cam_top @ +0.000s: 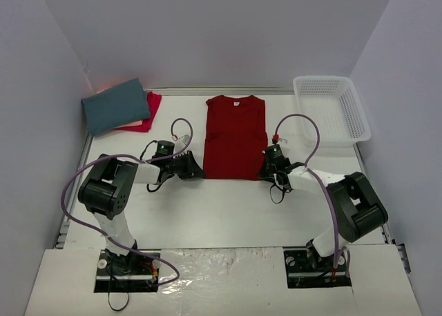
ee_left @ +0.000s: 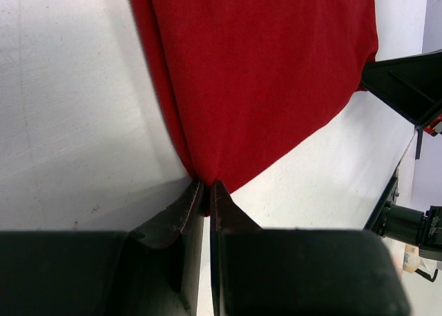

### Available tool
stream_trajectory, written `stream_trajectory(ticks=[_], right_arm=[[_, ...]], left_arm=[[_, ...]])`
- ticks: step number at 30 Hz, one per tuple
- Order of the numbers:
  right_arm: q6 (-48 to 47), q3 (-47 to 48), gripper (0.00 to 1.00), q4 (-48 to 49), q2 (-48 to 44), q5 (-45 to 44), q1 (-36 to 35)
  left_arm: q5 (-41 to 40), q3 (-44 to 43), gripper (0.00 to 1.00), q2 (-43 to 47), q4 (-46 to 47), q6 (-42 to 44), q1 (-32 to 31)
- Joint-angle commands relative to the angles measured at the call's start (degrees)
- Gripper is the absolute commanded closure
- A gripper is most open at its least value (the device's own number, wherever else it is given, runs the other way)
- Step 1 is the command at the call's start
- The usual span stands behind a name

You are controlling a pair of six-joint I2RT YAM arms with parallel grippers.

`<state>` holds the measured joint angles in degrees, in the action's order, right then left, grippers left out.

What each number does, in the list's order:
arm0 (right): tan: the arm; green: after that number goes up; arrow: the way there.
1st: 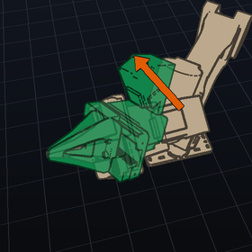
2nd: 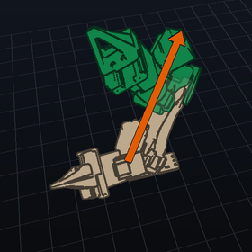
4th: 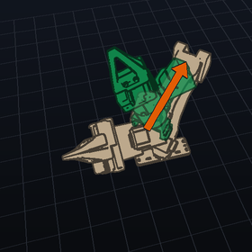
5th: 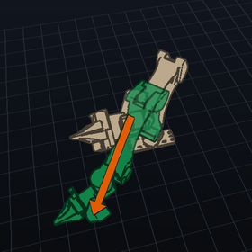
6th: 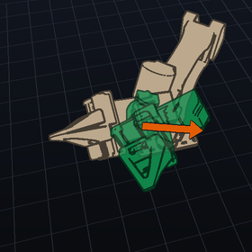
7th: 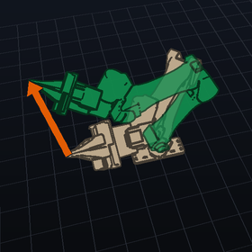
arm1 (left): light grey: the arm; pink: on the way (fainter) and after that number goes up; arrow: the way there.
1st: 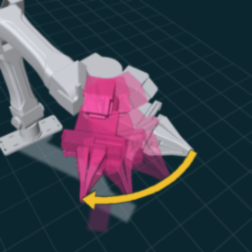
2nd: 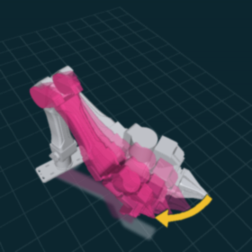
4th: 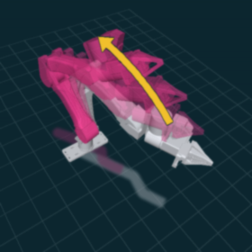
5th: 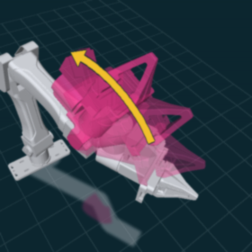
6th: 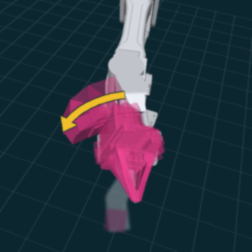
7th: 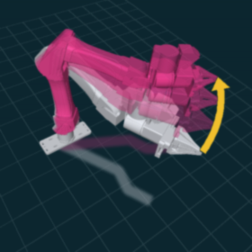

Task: Fold and stack the t-shirts
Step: Grab one side of the 2/3 rectangular tshirt with both arms

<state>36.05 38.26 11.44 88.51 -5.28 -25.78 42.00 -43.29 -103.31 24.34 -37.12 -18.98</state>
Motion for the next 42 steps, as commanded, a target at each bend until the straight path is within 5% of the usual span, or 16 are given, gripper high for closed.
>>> stream_trajectory(ticks=[1, 9, 20, 42], right_arm=[[-0.02, -1.43, 1.00, -4.14, -1.23, -1.05, 0.47], [0.25, -1.61, 1.00, -8.27, -6.68, -1.31, 0.47], [0.77, -6.18, 1.00, -16.19, -20.39, -0.53, -0.58], [13.43, -3.19, 1.00, -34.64, -38.50, -12.91, -18.77]], left_arm=[[-0.25, 0.13, 0.98, 0.38, 0.00, -0.23, 0.09], [-2.00, 4.00, 0.98, 6.62, 2.03, -2.51, -0.62], [-11.58, 8.48, 0.98, 25.40, -9.74, -1.02, -6.50], [-27.84, 15.17, 0.98, 53.55, -30.65, -2.60, -15.73]])
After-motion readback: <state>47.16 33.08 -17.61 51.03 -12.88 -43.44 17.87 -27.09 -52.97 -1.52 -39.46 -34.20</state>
